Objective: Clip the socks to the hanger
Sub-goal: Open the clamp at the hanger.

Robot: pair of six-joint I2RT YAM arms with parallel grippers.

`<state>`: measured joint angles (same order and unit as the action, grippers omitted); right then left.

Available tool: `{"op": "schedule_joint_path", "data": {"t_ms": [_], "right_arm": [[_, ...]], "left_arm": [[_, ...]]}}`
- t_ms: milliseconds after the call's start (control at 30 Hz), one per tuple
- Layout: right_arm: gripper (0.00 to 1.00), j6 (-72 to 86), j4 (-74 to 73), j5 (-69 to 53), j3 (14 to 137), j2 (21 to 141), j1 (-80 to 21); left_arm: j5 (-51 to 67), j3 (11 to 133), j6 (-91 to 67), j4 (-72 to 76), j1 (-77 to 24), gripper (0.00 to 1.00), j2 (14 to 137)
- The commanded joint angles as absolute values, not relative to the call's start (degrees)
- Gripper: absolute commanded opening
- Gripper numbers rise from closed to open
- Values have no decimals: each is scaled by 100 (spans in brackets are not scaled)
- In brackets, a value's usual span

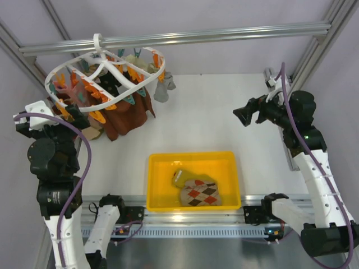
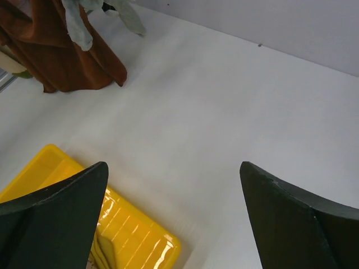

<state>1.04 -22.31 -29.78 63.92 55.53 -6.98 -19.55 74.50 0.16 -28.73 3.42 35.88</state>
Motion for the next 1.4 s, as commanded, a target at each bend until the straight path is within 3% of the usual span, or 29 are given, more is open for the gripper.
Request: {"op": "schedule_joint_path", "data": {"t_ms": [0, 200, 433, 600, 733, 967, 1367], "right_arm": [[99, -184, -1847, -3032, 6706, 5493, -791], [100, -798, -1529, -3094, 7117, 5834, -1431], [100, -1283, -1293, -2691, 7717, 6644, -3362], [100, -1301, 319, -2374, 7393, 7039, -4753], [100, -1248, 1455, -1979, 7356, 7592, -5886], [96, -326, 2066, -1696, 8217, 9086, -6319], [95, 121, 2153, -1986, 7832, 9220, -6214]], "left_arm": [[-2179, 7786, 9, -2751, 387, 98, 3621], [-1854, 8244, -517, -3260, 448, 98, 3367], [-2547, 8446, -1607, -3586, 650, 98, 2893], [-2795, 8516, -2091, -4094, 817, 98, 2672], [-2191, 8587, -2653, -4727, 1089, 98, 2619], [-1494, 8358, -2445, -5010, 1169, 91, 2917], [-906, 7840, -1213, -4711, 554, 81, 3261]]}}
